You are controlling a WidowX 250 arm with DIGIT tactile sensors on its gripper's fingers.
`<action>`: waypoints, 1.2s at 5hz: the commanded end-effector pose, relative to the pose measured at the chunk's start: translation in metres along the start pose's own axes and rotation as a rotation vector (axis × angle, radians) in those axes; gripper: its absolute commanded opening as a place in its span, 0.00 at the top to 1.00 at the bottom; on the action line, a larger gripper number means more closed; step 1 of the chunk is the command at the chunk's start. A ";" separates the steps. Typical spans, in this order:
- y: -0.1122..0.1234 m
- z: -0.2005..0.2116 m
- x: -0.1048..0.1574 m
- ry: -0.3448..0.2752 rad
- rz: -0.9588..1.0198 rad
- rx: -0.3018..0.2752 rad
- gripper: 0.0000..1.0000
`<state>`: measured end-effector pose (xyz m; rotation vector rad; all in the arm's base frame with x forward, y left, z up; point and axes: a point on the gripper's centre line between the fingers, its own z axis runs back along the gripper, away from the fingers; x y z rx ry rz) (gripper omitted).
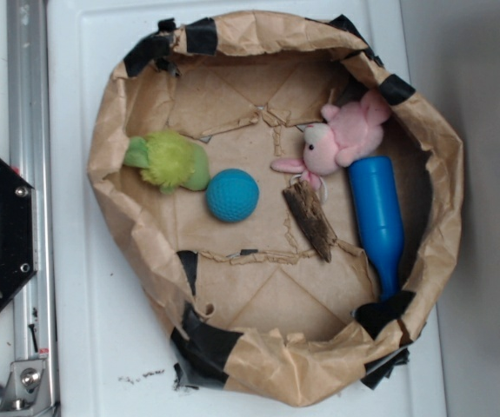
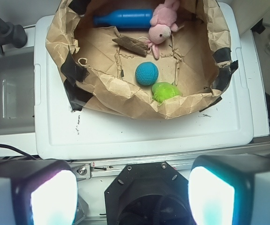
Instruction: Grab the wood chip.
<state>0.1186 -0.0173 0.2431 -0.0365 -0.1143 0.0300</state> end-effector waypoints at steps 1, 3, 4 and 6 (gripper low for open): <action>0.000 0.000 0.000 0.000 0.000 0.000 0.00; 0.013 -0.048 0.090 -0.194 -0.391 -0.011 0.00; 0.012 -0.084 0.116 -0.145 -0.542 -0.046 0.00; 0.012 -0.084 0.116 -0.145 -0.542 -0.046 0.00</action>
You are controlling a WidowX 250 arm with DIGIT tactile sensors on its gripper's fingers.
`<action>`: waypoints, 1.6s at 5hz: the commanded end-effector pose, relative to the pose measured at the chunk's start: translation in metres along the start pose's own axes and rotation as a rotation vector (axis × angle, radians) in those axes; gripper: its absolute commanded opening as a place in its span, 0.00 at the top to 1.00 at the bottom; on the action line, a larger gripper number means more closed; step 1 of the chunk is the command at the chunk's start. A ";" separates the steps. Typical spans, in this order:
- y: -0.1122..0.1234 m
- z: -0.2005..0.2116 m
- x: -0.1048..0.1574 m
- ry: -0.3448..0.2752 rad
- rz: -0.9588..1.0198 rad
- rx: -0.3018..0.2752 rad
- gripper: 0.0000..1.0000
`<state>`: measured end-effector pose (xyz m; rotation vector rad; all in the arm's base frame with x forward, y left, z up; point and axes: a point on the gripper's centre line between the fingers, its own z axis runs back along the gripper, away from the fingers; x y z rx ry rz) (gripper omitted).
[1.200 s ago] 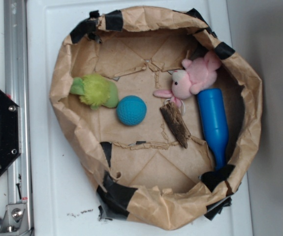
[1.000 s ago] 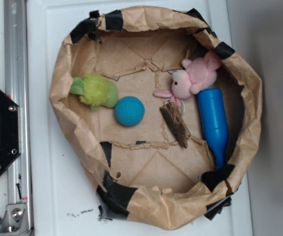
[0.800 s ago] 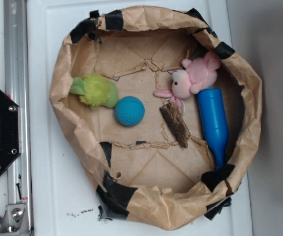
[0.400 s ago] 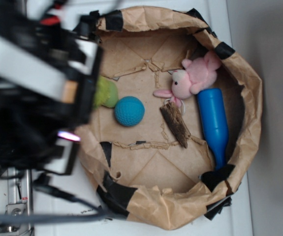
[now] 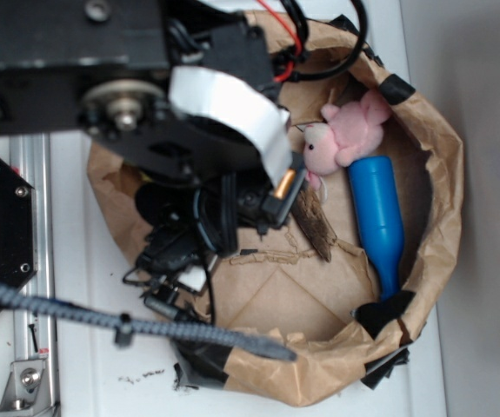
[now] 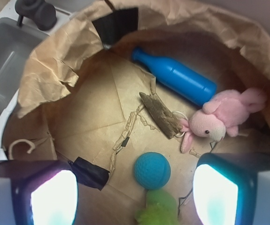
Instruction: Grab the wood chip.
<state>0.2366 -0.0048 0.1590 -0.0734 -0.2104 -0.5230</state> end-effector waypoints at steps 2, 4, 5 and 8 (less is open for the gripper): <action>0.023 -0.039 0.007 0.060 -0.007 0.096 0.00; 0.029 -0.125 0.028 0.120 -0.215 0.134 0.00; 0.004 -0.142 0.041 0.081 -0.343 0.098 0.00; -0.026 -0.140 0.057 0.010 -0.406 -0.041 0.00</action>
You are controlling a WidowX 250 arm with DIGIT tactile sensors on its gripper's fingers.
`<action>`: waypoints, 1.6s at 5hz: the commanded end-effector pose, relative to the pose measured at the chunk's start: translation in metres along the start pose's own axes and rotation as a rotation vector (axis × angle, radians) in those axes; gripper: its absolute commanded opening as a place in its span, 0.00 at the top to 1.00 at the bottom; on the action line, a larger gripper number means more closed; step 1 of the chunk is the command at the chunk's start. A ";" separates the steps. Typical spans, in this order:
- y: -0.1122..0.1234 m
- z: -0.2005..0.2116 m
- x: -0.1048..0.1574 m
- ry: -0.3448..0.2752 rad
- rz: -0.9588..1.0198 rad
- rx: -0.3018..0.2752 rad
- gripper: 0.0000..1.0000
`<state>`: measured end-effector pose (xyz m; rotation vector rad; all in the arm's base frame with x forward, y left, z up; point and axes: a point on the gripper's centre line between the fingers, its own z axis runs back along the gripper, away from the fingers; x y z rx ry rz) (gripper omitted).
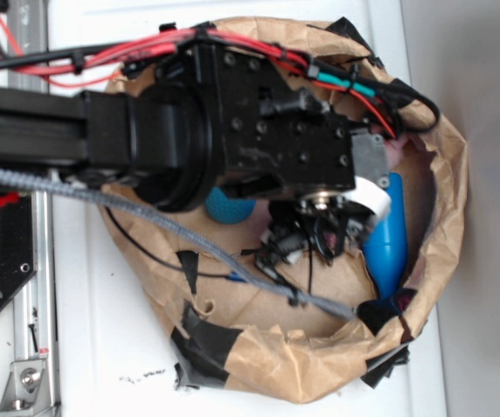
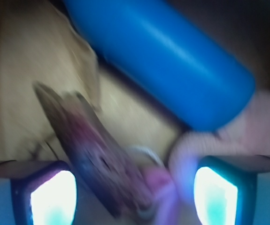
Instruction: Grab the wood chip.
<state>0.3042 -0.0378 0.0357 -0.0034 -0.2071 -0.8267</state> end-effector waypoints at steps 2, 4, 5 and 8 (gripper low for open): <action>-0.042 -0.019 0.022 0.033 -0.136 -0.058 0.00; -0.017 -0.014 -0.004 0.119 -0.067 -0.022 1.00; -0.006 0.005 -0.023 0.135 -0.022 0.009 1.00; 0.009 0.116 -0.030 0.185 0.328 0.179 1.00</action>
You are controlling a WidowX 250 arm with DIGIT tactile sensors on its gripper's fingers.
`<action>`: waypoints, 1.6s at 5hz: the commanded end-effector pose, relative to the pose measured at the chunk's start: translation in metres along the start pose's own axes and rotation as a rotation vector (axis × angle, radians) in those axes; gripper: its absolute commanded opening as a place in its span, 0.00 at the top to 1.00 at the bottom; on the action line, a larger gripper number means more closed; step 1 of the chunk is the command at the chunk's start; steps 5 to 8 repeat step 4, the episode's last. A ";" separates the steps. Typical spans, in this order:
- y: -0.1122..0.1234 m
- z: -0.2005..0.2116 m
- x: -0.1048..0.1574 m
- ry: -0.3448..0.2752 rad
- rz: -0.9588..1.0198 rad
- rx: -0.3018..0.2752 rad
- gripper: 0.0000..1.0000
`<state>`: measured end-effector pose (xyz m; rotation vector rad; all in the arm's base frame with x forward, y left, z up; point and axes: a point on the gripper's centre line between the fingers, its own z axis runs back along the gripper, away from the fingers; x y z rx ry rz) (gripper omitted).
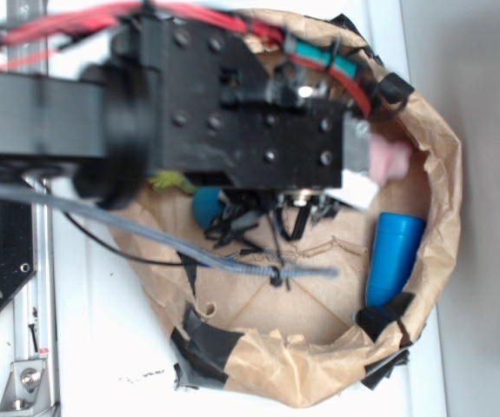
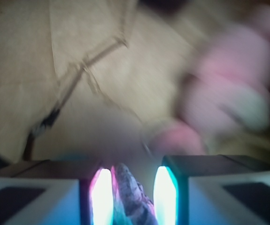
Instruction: Grab the wood chip.
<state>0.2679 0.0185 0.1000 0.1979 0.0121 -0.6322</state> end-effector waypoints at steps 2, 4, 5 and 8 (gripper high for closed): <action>-0.009 0.067 0.038 0.009 0.524 -0.044 1.00; -0.001 0.068 0.026 -0.054 0.679 -0.133 1.00; -0.001 0.068 0.026 -0.054 0.679 -0.133 1.00; -0.001 0.068 0.026 -0.054 0.679 -0.133 1.00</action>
